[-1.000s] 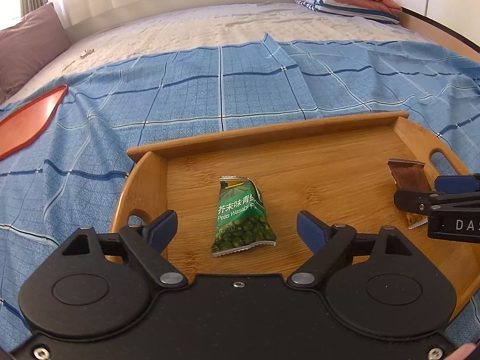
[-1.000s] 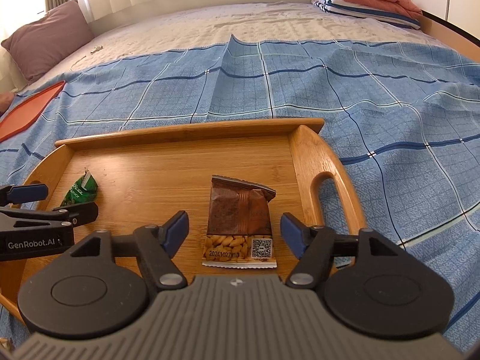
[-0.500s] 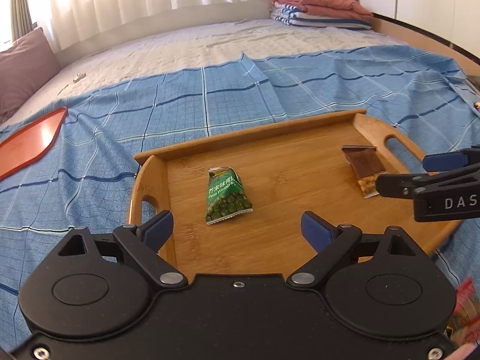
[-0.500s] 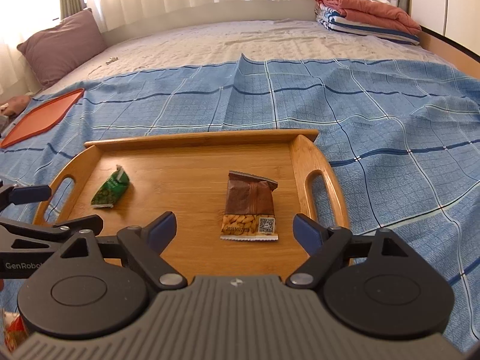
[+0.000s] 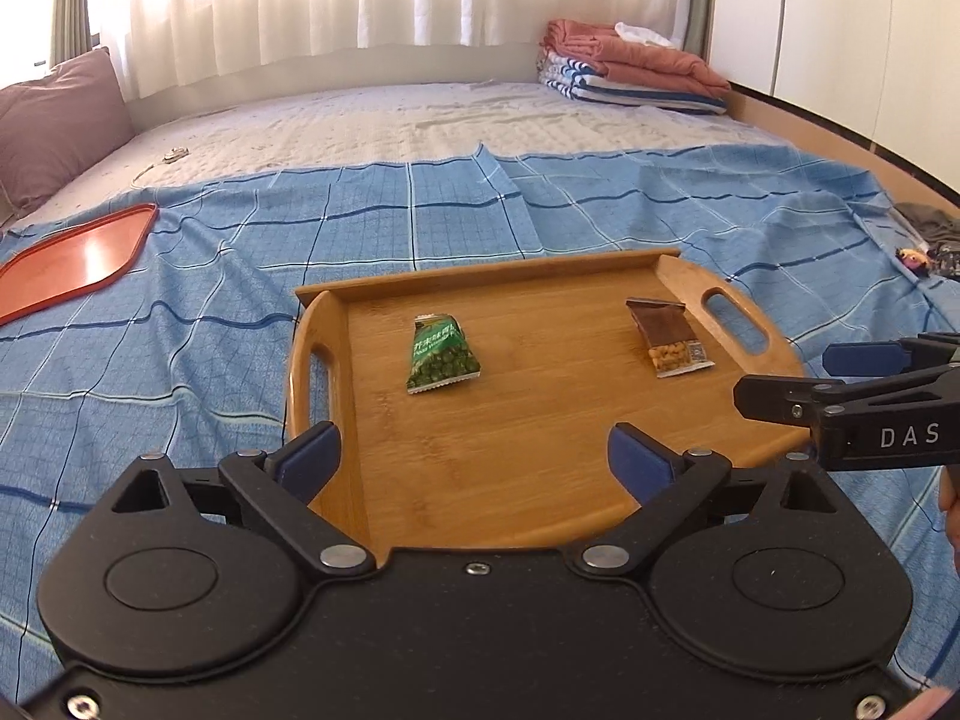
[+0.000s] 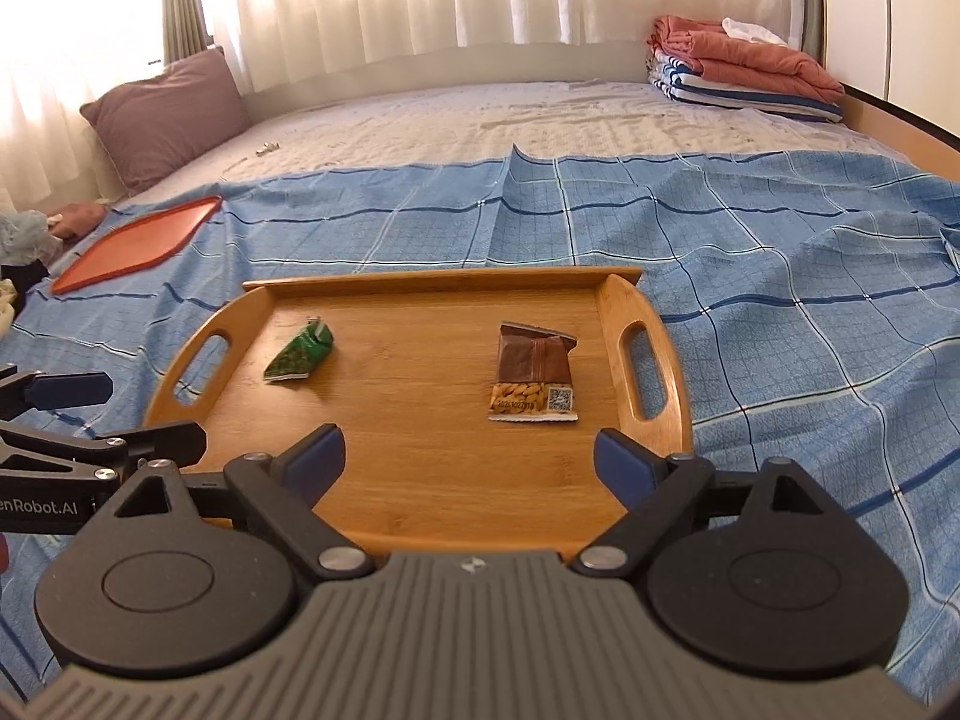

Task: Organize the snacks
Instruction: 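Withdraw both tools from the tray back toward the snack pile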

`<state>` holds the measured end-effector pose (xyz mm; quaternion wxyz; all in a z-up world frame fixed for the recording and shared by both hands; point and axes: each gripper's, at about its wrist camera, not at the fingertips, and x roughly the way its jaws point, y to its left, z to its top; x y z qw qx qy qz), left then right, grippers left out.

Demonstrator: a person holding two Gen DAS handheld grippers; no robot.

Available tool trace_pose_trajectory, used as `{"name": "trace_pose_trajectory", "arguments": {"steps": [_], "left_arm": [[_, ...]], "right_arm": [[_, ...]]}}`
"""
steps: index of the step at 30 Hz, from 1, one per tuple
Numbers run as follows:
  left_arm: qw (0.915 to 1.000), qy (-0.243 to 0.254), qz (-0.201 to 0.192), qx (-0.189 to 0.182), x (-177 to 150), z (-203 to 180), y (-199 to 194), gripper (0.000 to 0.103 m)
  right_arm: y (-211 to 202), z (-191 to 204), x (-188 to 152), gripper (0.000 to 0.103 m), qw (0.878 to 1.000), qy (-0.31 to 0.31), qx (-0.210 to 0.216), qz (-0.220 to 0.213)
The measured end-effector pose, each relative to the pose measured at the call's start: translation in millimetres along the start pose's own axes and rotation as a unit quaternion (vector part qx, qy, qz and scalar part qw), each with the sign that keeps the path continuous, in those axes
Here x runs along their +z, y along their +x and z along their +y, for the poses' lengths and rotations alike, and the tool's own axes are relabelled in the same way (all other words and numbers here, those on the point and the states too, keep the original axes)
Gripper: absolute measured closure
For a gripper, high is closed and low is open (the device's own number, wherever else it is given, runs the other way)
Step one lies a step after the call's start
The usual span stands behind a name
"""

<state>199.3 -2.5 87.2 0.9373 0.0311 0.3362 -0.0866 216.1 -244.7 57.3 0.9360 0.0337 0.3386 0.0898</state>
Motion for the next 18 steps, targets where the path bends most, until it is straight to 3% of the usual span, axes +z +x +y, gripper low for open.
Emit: {"name": "trace_pose_trajectory", "arguments": {"steps": [8,18], "left_arm": [[0.9996,-0.015,-0.025,-0.001,-31.4,6.1,-37.8,0.006],[0.9989,-0.007,-0.047,0.003,-77.1,3.2,-68.8,0.004]], "right_arm": [[-31.2,7.4,-32.8,0.000,0.999,-0.024,-0.001,-0.023],[-58.5,18.2,-70.6,0.000,0.998,-0.039,-0.006,-0.048]]}}
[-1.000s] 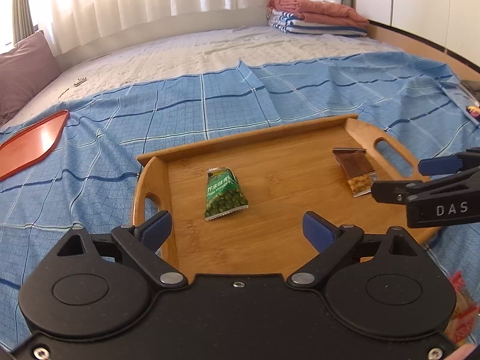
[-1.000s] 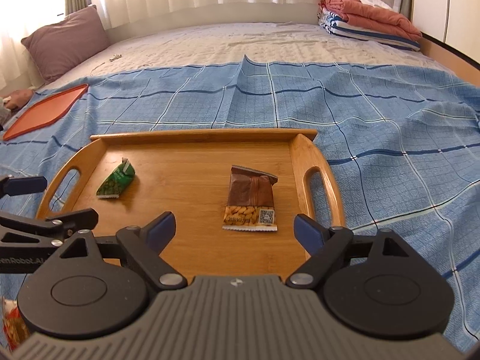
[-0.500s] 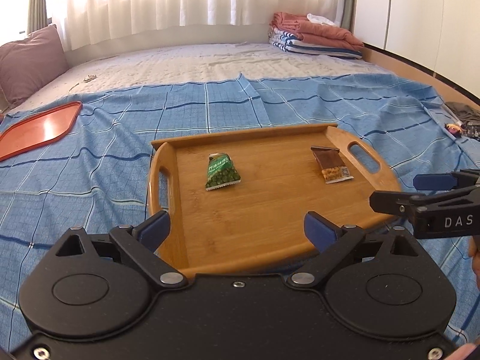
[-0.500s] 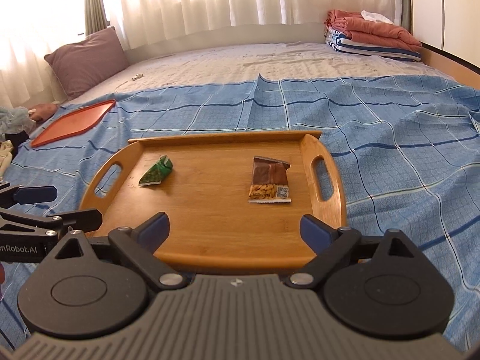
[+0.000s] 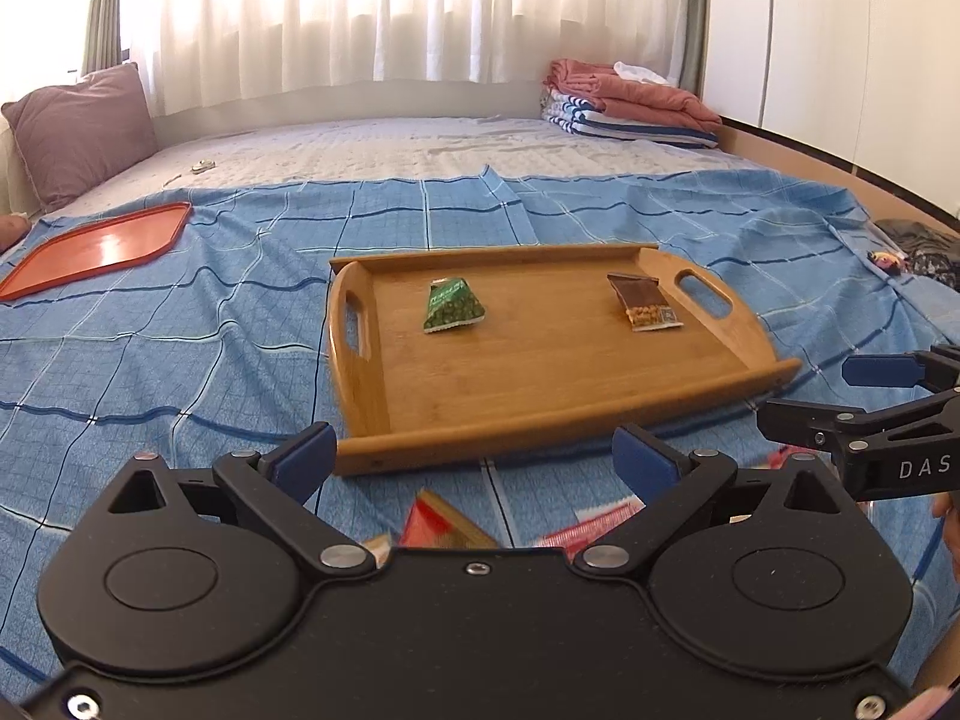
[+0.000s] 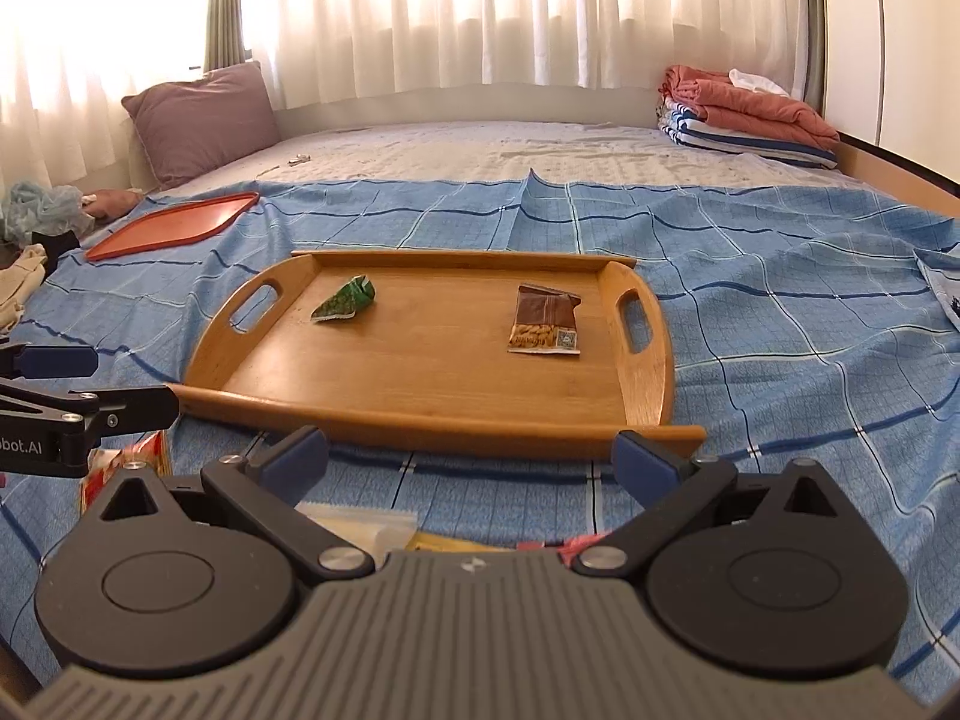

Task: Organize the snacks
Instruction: 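Withdraw both tools from the tray back toward the snack pile, then grasp the red nut bag with the left tool while the right tool grasps a red wafer pack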

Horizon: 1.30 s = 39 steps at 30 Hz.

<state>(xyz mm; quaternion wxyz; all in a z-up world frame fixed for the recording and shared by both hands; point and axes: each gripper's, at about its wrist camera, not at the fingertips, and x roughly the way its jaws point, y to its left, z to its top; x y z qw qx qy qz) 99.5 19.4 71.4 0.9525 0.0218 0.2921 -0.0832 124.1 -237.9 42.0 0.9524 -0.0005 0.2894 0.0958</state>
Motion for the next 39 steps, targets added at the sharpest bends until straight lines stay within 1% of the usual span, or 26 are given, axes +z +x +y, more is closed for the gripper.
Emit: {"name": "trace_pose_trajectory", "arguments": {"steps": [5,8,13,16,22,30,32,35,37,39], "left_arm": [[0.9998,0.019,-0.005,0.004,-14.5,-4.8,-9.6,0.003],[0.9997,0.024,-0.008,0.005,-22.4,-5.8,-13.4,0.003],[0.9997,0.019,-0.007,0.016,-35.6,-4.8,-15.5,0.002],[0.9995,0.014,-0.010,0.028,-44.4,-2.2,-17.5,0.002],[0.9981,-0.007,-0.027,0.054,-57.9,4.8,-21.0,0.002],[0.9966,0.005,-0.032,0.076,-77.7,0.4,-15.6,0.001],[0.9964,0.017,-0.031,0.077,-80.0,-1.5,-11.9,0.001],[0.9965,0.033,-0.027,0.072,-82.3,-4.0,-6.1,0.001],[0.9982,0.031,-0.010,0.051,-82.0,-2.5,-0.8,0.001],[0.9994,0.013,0.002,0.031,-82.1,1.1,3.3,0.003]], "right_arm": [[-5.1,5.2,-18.7,0.000,1.000,0.011,-0.004,-0.001],[-4.2,7.2,-27.9,0.000,1.000,0.013,-0.014,-0.001],[-3.2,9.2,-40.3,0.000,1.000,0.006,-0.030,0.005],[-6.0,9.7,-47.0,0.000,0.999,0.007,-0.036,0.003],[-14.3,7.1,-64.2,0.000,0.998,0.012,-0.060,-0.014],[-19.2,1.4,-82.9,0.000,0.993,0.039,-0.101,-0.041],[-18.0,0.8,-87.2,0.000,0.992,0.048,-0.108,-0.045],[-13.2,0.4,-91.8,0.000,0.992,0.056,-0.110,-0.041],[-9.7,0.1,-94.5,0.000,0.990,0.065,-0.116,-0.039],[-7.9,-2.0,-95.9,0.000,0.989,0.073,-0.119,-0.040]]}}
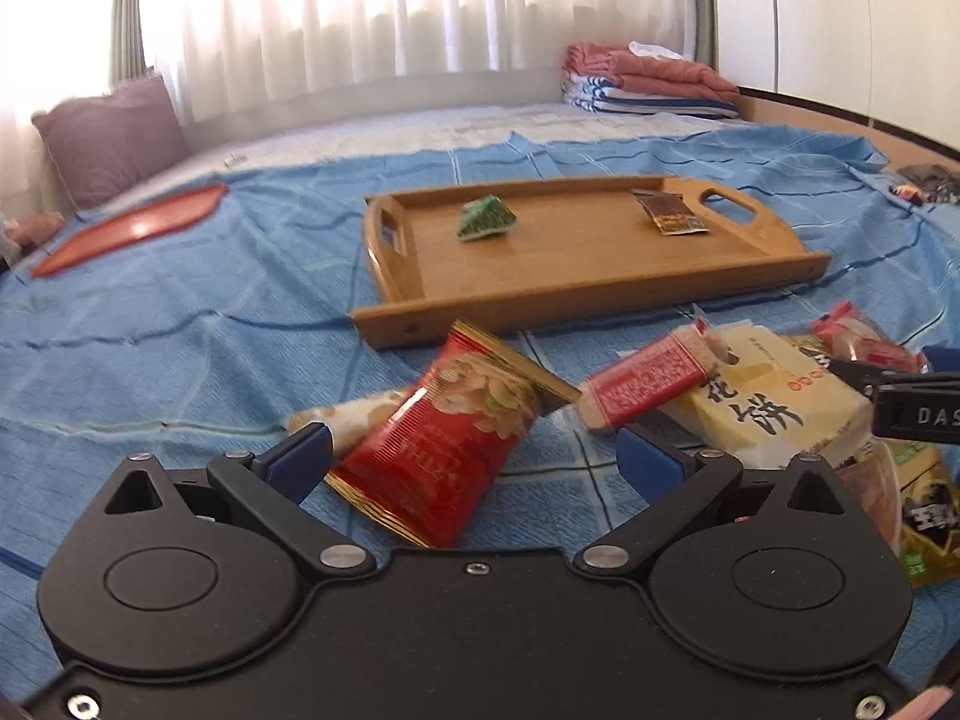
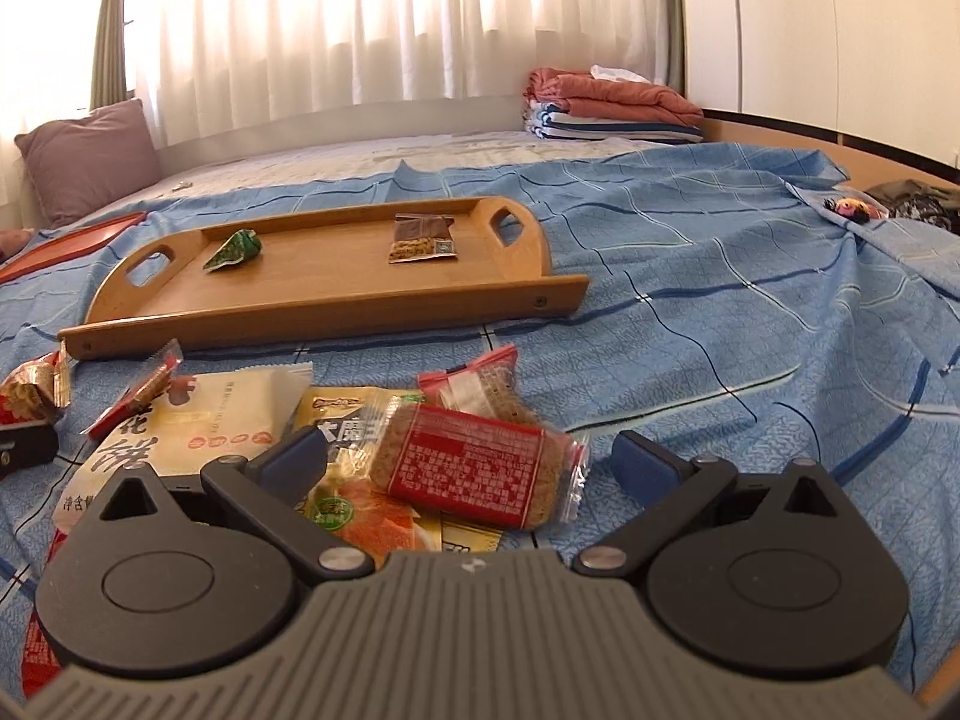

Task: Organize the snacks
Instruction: 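Grasp the red nut bag with the left tool while the right tool grasps a red wafer pack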

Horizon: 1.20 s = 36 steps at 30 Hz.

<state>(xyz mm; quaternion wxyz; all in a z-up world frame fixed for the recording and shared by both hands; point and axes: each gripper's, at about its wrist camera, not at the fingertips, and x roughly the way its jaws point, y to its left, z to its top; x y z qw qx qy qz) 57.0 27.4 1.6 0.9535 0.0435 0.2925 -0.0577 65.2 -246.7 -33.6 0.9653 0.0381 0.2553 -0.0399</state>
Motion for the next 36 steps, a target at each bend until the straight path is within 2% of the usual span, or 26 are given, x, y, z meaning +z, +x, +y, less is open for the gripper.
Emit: {"name": "trace_pose_trajectory", "arguments": {"steps": [3,11,20,28,36], "left_arm": [[0.9996,-0.020,0.009,-0.018,-0.1,4.4,6.8,0.003],[0.9998,-0.011,0.011,-0.016,0.3,5.3,17.2,0.007],[0.9999,0.004,0.012,-0.007,-1.9,-1.9,20.1,0.022],[1.0000,0.006,0.005,-0.004,-1.7,-4.7,17.9,0.046],[1.0000,0.004,0.008,-0.004,0.1,-5.9,15.2,0.050]], "right_arm": [[2.8,-2.2,-2.9,0.000,1.000,0.006,-0.001,0.001],[8.8,-1.4,-6.0,0.000,1.000,0.003,0.001,0.000],[9.5,-1.4,-6.0,0.000,1.000,0.003,0.001,0.001],[11.0,-1.1,-6.3,0.000,1.000,0.003,0.002,0.002],[11.5,-1.2,-6.7,0.000,1.000,0.003,0.002,0.004]]}}
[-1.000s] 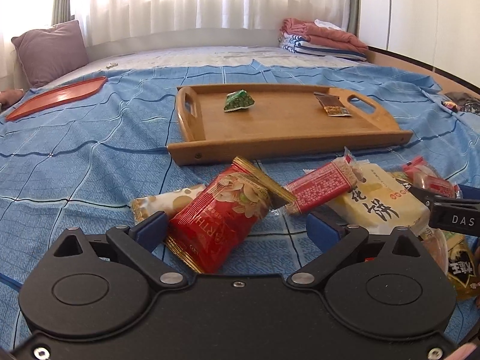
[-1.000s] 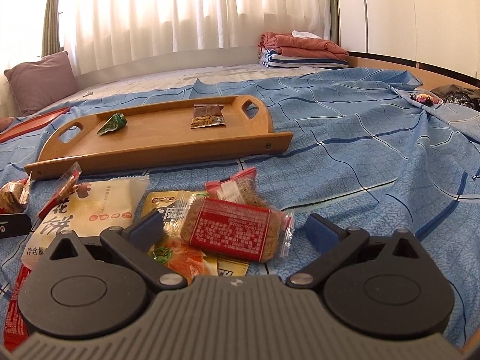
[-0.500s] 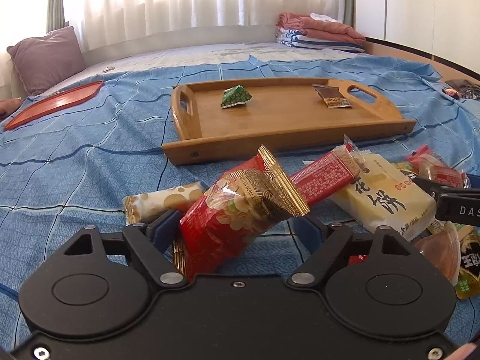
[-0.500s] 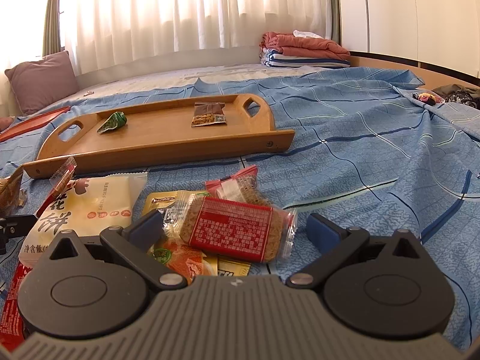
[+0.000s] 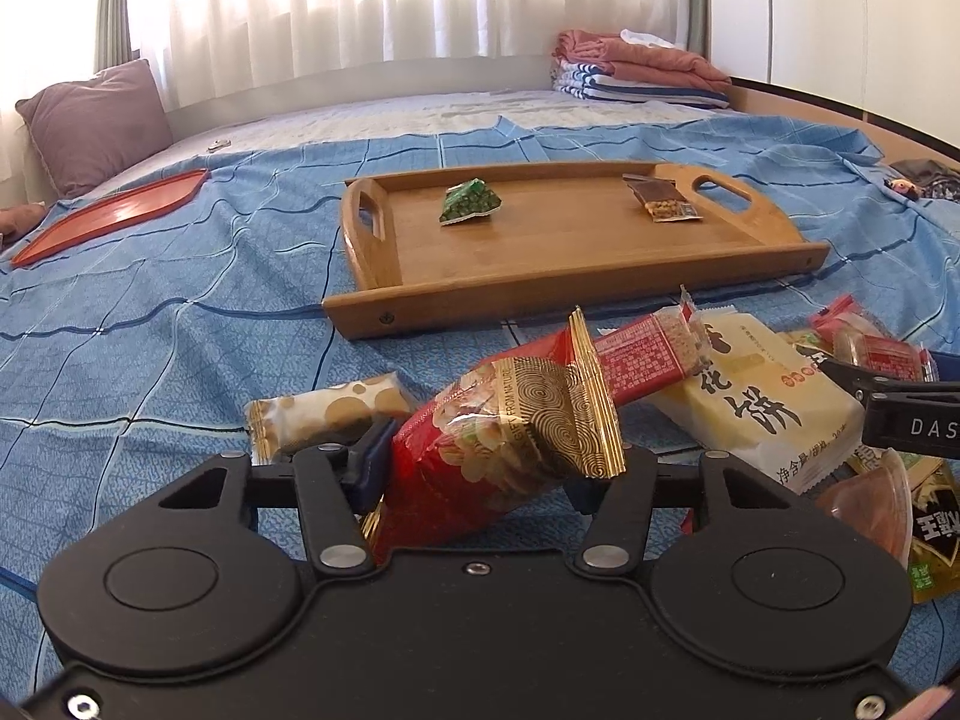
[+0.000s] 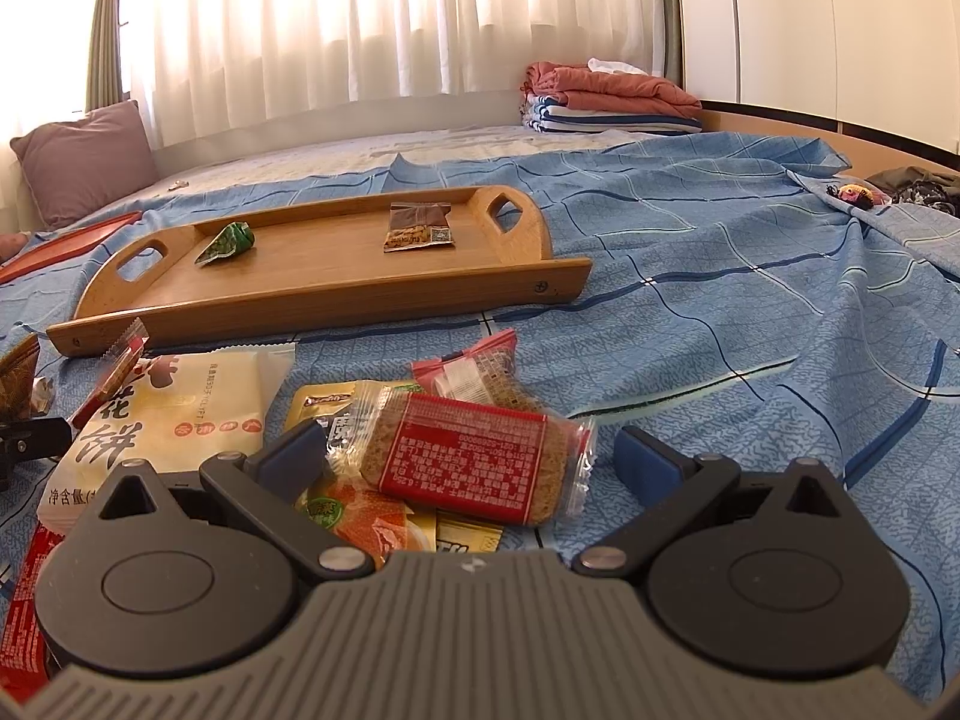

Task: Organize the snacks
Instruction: 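Grasp the red nut bag with the left tool while the right tool grasps a red wafer pack, then carry both packets over the tray and release them onto it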

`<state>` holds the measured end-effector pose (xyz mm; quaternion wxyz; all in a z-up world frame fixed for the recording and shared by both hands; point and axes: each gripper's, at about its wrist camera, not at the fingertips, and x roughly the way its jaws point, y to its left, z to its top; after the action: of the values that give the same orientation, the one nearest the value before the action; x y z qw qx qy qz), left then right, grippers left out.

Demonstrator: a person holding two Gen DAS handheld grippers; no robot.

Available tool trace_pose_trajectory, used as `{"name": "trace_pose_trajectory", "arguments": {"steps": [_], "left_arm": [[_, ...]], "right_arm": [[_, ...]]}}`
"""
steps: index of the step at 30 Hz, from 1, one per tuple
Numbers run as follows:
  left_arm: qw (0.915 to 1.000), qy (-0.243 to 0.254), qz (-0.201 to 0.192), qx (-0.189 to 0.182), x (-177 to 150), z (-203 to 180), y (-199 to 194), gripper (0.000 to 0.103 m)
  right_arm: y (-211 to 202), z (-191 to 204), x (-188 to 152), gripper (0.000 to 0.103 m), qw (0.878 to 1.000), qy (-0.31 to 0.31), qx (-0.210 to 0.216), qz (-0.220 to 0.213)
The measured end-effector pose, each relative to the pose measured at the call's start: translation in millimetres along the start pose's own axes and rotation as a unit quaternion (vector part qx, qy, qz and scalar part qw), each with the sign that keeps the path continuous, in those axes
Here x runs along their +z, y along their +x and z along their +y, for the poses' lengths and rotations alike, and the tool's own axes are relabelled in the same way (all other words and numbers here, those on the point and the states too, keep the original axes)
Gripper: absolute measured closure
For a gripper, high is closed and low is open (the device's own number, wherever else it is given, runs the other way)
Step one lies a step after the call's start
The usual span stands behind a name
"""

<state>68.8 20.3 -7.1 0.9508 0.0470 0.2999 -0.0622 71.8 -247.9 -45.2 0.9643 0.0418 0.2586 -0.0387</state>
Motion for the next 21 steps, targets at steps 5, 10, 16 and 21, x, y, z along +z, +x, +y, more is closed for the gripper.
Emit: {"name": "trace_pose_trajectory", "arguments": {"steps": [5,10,16,21], "left_arm": [[0.9999,-0.015,0.001,-0.003,3.1,2.4,-3.3,0.051],[0.9998,-0.021,-0.008,0.000,10.7,5.2,-10.2,0.051],[0.9993,-0.032,-0.018,0.000,23.3,8.5,-13.5,0.051],[0.9988,-0.044,-0.022,-0.007,31.2,8.9,-10.5,0.051]], "right_arm": [[-0.2,1.0,2.1,0.000,1.000,-0.002,0.002,0.006],[-9.6,2.2,6.0,0.018,0.999,0.004,0.026,0.018],[-21.3,-5.6,13.3,0.030,0.998,0.042,0.045,0.022],[-31.7,-6.9,23.3,0.030,0.998,0.042,0.053,0.007]]}}
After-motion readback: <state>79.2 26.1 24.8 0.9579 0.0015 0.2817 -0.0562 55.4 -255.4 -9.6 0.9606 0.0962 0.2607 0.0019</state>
